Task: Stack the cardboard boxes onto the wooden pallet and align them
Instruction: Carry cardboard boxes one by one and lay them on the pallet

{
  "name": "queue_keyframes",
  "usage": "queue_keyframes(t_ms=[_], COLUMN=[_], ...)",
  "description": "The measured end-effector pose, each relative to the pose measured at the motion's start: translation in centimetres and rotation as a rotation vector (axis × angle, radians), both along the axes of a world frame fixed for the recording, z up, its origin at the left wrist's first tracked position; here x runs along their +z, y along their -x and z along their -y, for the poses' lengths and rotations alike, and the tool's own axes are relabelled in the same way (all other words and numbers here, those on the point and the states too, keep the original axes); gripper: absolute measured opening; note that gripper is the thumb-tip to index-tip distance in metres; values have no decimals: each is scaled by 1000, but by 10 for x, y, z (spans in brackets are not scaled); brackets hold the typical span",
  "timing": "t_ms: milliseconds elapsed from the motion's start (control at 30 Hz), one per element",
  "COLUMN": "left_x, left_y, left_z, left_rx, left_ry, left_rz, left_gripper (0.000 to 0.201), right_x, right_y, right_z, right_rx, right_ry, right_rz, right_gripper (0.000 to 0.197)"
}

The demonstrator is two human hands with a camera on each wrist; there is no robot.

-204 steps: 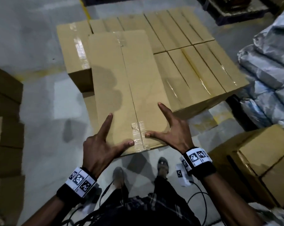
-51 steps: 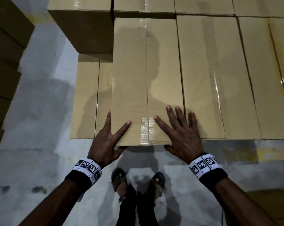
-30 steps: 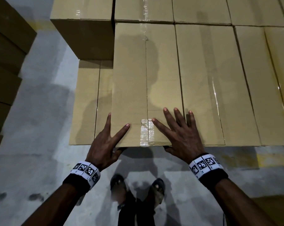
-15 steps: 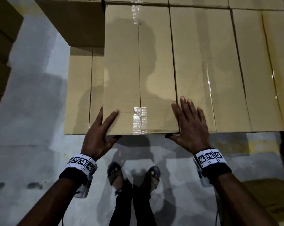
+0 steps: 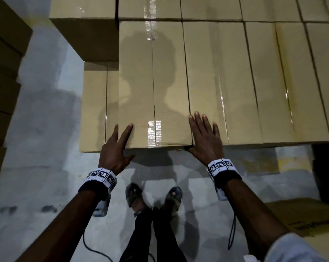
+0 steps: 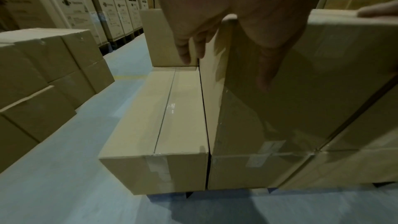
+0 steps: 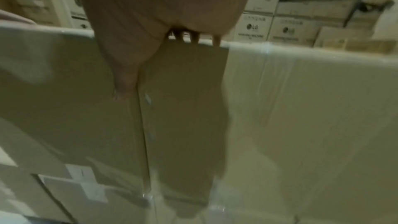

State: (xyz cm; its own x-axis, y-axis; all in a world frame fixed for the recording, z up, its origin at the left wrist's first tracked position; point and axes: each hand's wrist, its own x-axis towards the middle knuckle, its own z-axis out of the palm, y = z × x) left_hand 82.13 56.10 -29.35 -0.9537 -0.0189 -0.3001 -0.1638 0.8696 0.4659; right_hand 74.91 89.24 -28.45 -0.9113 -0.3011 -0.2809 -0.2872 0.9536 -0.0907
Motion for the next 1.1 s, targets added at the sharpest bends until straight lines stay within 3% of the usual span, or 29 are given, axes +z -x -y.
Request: queue_keyframes(t_ms=[200, 367, 533, 733, 900, 1100], left_x=[78, 156, 209, 243, 255, 273], left_y=[-16, -40, -64, -74, -66, -59], left_z=[-4, 8, 42, 111, 202, 332], left_rx=[92, 115, 127, 230, 254, 263], left_ry=[-5, -121, -144, -276, -264, -230], left_rz=[76, 99, 77, -55, -141, -158], left_gripper=[100, 81, 66, 37, 44, 35], right_x=[77, 146, 194, 227, 231, 233], right_y=[-14, -42, -60, -56, -30, 0], right_z=[-2, -15, 13, 120, 241, 389], right_rx=[-147, -369, -317, -83, -38, -35], right_ry=[110, 508, 571, 587, 626, 658], right_rz=[206, 73, 49, 79, 108, 104], right_gripper=[126, 108, 101, 93, 75, 65])
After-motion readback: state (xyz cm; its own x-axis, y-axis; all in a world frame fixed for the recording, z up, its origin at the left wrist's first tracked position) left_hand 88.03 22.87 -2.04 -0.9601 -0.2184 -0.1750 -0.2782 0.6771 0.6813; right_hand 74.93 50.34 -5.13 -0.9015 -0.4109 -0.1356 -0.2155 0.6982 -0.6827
